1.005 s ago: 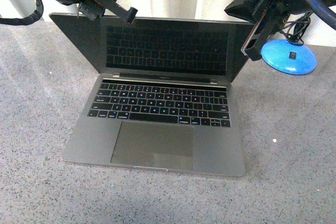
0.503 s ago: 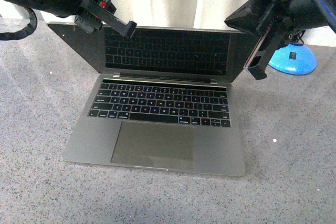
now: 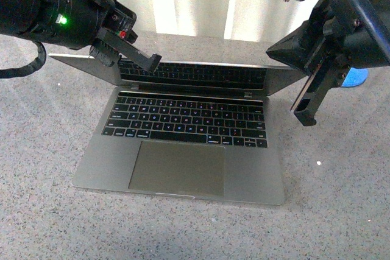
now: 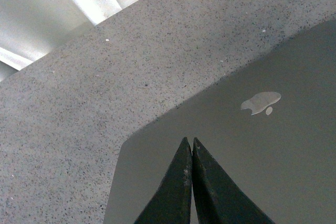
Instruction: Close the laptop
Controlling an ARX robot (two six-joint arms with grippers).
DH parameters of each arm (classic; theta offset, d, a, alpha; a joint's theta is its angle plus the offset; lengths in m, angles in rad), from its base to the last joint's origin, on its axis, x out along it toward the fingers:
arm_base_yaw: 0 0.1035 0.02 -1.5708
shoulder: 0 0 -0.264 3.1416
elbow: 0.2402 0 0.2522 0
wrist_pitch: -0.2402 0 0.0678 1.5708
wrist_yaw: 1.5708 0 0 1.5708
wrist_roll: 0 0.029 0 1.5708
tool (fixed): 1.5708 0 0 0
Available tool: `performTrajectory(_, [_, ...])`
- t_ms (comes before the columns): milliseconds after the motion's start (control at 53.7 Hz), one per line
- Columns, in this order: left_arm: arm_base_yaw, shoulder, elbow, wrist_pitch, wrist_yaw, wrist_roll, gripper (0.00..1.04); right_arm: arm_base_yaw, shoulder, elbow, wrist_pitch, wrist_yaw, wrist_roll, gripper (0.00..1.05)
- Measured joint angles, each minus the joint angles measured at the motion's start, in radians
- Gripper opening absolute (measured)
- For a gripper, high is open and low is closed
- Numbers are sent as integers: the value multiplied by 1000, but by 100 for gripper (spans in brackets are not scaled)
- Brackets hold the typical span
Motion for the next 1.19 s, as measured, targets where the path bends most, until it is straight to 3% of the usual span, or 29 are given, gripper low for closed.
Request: performTrajectory(1191, [-51, -5, -128, 40, 11, -83, 4, 10, -6, -141, 89, -3, 62, 1])
